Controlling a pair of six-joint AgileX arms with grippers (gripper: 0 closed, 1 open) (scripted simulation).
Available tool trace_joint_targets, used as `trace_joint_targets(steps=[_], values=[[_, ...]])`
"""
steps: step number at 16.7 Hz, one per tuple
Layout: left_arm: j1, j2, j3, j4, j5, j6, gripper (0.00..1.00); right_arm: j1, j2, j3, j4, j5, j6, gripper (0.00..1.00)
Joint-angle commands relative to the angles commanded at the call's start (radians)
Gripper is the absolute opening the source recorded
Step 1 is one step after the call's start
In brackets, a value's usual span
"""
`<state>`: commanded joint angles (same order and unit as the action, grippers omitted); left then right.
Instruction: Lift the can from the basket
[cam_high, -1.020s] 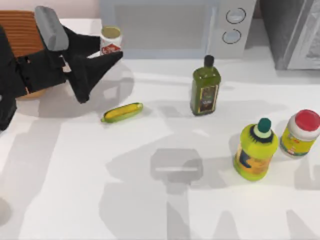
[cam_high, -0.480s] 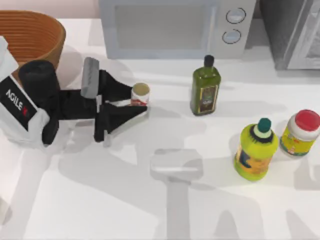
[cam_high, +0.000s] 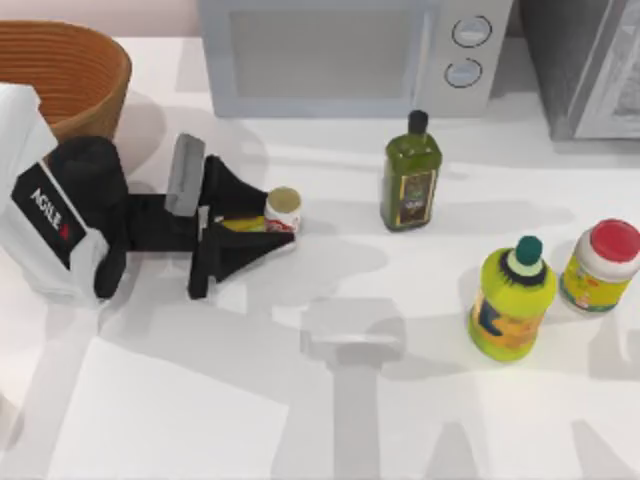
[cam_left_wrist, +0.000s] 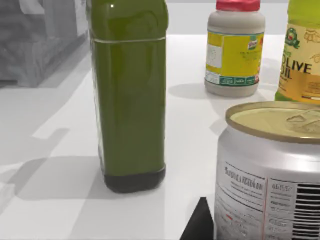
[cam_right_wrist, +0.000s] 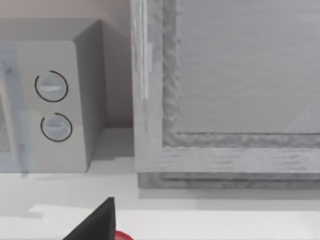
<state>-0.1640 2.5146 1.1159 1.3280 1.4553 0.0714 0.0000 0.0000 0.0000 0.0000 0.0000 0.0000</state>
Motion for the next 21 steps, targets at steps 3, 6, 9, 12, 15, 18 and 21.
trace_joint_targets(steps=[3, 6, 9, 12, 15, 18, 21], values=[[0.0, 0.0, 0.0, 0.0, 0.0, 0.0, 0.08, 0.0, 0.0, 0.0, 0.0, 0.0, 0.0, 1.0], [0.0, 0.0, 0.0, 0.0, 0.0, 0.0, 0.3, 0.0, 0.0, 0.0, 0.0, 0.0, 0.0, 1.0], [0.0, 0.0, 0.0, 0.0, 0.0, 0.0, 0.53, 0.0, 0.0, 0.0, 0.0, 0.0, 0.0, 1.0], [0.0, 0.0, 0.0, 0.0, 0.0, 0.0, 0.75, 0.0, 0.0, 0.0, 0.0, 0.0, 0.0, 1.0], [0.0, 0.0, 0.0, 0.0, 0.0, 0.0, 0.98, 0.0, 0.0, 0.0, 0.0, 0.0, 0.0, 1.0], [0.0, 0.0, 0.0, 0.0, 0.0, 0.0, 1.0, 0.0, 0.0, 0.0, 0.0, 0.0, 0.0, 1.0], [0.0, 0.0, 0.0, 0.0, 0.0, 0.0, 1.0, 0.0, 0.0, 0.0, 0.0, 0.0, 0.0, 1.0]])
